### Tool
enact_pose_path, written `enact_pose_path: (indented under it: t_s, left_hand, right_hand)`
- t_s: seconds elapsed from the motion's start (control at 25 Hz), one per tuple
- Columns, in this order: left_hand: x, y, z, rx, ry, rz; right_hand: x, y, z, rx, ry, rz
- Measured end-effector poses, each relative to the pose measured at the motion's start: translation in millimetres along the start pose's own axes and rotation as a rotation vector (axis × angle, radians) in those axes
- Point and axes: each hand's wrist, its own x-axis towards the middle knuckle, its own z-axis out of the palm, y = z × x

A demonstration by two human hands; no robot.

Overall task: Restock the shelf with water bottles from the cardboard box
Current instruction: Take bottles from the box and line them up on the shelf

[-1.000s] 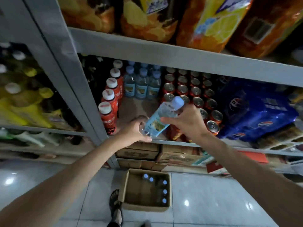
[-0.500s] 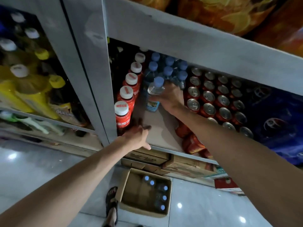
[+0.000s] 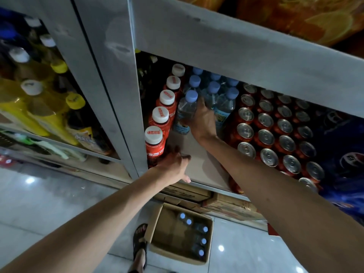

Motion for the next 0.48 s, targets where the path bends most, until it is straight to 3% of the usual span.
enact_pose_path:
  t_s: [0.48]
  left_hand:
    - [-0.3,-2.1,0.2,-0.061,-0.018,0.003]
  right_hand:
    - [6.0,7.5,10.2,-0.016,0.037,-0.09]
